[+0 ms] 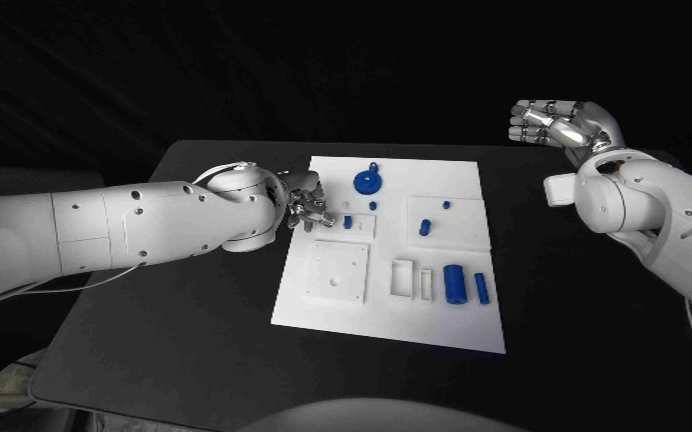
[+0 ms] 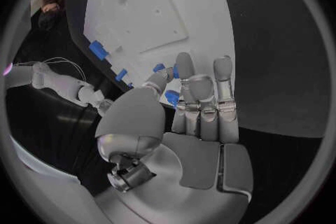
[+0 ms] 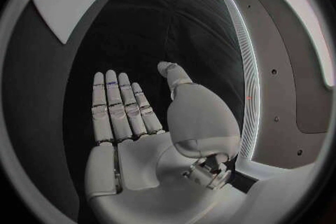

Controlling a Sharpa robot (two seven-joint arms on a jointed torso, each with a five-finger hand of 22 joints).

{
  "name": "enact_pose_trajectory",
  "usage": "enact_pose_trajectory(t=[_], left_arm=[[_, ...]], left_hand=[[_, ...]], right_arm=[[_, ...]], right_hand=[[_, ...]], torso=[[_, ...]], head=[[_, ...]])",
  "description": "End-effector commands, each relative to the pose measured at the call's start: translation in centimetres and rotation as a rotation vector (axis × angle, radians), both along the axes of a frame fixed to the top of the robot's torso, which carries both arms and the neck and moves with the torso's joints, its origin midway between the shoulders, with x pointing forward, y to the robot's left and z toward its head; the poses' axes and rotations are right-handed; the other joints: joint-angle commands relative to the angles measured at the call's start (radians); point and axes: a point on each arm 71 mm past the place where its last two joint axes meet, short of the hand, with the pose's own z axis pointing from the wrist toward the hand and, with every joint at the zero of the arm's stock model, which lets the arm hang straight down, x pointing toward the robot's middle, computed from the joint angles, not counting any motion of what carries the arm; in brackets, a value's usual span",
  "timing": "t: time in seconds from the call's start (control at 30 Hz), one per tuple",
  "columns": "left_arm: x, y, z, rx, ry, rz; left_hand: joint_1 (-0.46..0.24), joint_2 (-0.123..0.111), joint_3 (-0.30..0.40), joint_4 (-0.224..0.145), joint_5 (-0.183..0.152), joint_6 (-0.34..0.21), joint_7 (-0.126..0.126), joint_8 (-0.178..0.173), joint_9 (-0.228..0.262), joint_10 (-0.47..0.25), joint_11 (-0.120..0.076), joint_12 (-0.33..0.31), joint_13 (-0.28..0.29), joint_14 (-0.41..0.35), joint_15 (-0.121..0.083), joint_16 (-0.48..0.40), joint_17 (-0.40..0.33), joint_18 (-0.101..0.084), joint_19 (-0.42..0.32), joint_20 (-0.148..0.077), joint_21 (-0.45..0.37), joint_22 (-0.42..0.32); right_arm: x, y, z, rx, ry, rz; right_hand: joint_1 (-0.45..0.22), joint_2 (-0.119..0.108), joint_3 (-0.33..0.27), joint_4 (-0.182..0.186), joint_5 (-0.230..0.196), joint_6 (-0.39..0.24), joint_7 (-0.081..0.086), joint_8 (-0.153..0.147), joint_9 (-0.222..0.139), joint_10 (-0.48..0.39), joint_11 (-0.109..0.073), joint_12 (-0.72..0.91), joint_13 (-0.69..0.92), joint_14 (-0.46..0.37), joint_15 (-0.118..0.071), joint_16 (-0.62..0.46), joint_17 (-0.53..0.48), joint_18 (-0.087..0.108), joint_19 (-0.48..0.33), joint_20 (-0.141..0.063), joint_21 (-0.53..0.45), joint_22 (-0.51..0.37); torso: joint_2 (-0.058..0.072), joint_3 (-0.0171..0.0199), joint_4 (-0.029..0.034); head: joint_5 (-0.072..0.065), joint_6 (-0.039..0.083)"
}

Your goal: Assemble the parts on the task board

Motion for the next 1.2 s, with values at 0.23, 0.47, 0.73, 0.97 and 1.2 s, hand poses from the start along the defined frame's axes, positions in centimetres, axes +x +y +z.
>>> enact_pose_trajectory(t=[0.23, 0.47, 0.73, 0.97, 1.2], left_arm=[[-0.10, 0.23, -0.60, 0.016, 0.057, 0.042], [-0.06, 0.14, -0.71, 0.023, 0.070, 0.055], [0.01, 0.08, -0.79, 0.027, 0.078, 0.061], [0.04, -0.03, -0.82, 0.027, 0.083, 0.059], [0.08, -0.15, -0.83, 0.024, 0.082, 0.055]], left_hand=[[-0.006, 0.009, 0.077, -0.063, 0.006, 0.060, -0.050, 0.005, 0.011, 0.047, -0.010, 0.009, 0.001, 0.008, -0.003, -0.004, 0.004, 0.003, 0.007, 0.000, -0.006, 0.017], [-0.015, 0.011, 0.079, -0.052, 0.010, 0.070, -0.053, 0.004, 0.041, 0.046, -0.012, 0.015, 0.002, 0.009, -0.003, -0.003, 0.011, 0.002, 0.009, 0.000, -0.006, 0.017], [-0.032, 0.010, 0.085, -0.054, 0.024, 0.083, -0.058, 0.004, 0.076, 0.047, -0.013, 0.023, 0.004, 0.013, -0.004, 0.005, 0.028, 0.001, 0.010, 0.000, -0.004, 0.017], [-0.036, 0.007, 0.081, -0.052, 0.026, 0.093, -0.060, 0.005, 0.084, 0.046, -0.013, 0.027, 0.005, 0.014, -0.003, 0.008, 0.032, 0.001, 0.010, 0.001, -0.003, 0.018], [-0.037, 0.005, 0.078, -0.049, 0.026, 0.099, -0.063, 0.005, 0.098, 0.047, -0.014, 0.030, 0.005, 0.016, -0.003, 0.012, 0.038, 0.001, 0.010, 0.001, -0.001, 0.018]], right_arm=[[-0.04, 0.25, 0.06, -0.016, -0.010, 0.022], [-0.05, 0.30, 0.08, -0.022, -0.012, 0.025], [-0.04, 0.33, 0.07, -0.023, -0.012, 0.026], [-0.04, 0.33, 0.01, -0.023, -0.011, 0.026], [-0.04, 0.32, -0.03, -0.023, -0.011, 0.025]], right_hand=[[0.000, 0.001, 0.002, 0.002, 0.013, -0.004, 0.001, -0.004, -0.001, -0.006, -0.001, -0.004, -0.002, -0.008, -0.002, -0.003, -0.001, 0.013, -0.007, 0.002, 0.002, -0.001], [0.000, 0.000, 0.002, 0.001, 0.016, -0.005, 0.001, -0.004, -0.001, -0.007, -0.001, -0.004, -0.002, -0.008, -0.002, -0.003, -0.001, 0.012, -0.007, 0.002, 0.002, -0.001], [0.000, 0.000, 0.003, 0.002, 0.019, -0.004, 0.001, -0.004, -0.001, -0.006, 0.000, -0.004, -0.002, -0.008, -0.002, -0.003, -0.001, 0.013, -0.007, 0.002, 0.002, -0.001], [0.000, 0.000, 0.005, 0.001, 0.021, -0.004, 0.001, -0.004, -0.001, -0.007, 0.000, -0.004, -0.002, -0.008, -0.002, -0.002, -0.001, 0.013, -0.007, 0.002, 0.002, -0.001], [0.000, 0.000, 0.005, 0.001, 0.021, -0.004, 0.001, -0.004, -0.001, -0.007, 0.000, -0.004, -0.002, -0.008, -0.002, -0.002, -0.001, 0.013, -0.007, 0.002, 0.002, -0.001]], torso=[[0.000, 0.0003, -0.0011], [0.001, 0.0006, -0.0008], [0.000, 0.0006, -0.0003], [0.000, 0.0010, 0.0000], [0.000, 0.0004, -0.0004]], head=[[0.000, -0.003], [-0.001, -0.004], [-0.002, -0.006], [-0.003, -0.008], [-0.004, -0.009]])
